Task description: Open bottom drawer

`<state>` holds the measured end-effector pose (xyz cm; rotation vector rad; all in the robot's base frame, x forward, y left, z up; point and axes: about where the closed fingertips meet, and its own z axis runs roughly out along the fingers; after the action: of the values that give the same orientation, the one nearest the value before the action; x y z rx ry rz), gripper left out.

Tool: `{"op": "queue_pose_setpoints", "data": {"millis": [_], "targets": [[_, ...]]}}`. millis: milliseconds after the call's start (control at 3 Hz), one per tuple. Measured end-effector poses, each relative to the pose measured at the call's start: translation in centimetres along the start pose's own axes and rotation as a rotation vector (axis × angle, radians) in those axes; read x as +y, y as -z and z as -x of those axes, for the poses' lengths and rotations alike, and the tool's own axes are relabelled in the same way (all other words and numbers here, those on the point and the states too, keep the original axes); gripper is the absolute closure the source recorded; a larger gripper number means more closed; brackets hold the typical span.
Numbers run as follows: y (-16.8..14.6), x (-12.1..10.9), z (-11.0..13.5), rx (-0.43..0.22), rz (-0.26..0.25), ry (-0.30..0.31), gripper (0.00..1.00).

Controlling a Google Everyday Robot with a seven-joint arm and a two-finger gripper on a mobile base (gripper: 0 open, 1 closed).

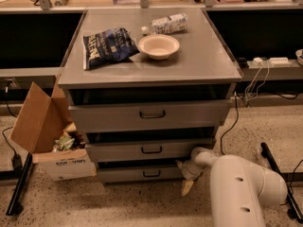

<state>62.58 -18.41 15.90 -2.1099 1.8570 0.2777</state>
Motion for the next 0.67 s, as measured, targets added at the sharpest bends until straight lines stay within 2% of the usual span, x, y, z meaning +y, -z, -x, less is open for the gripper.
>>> {"op": "queue_pose_setpoints", "data": {"millis": [333, 667], "targets": [[0.16, -0.03, 0.09, 0.000, 0.001, 0.000, 0.21], [0.47, 0.91, 0.55, -0.010, 0.024, 0.000, 0.44]]}}
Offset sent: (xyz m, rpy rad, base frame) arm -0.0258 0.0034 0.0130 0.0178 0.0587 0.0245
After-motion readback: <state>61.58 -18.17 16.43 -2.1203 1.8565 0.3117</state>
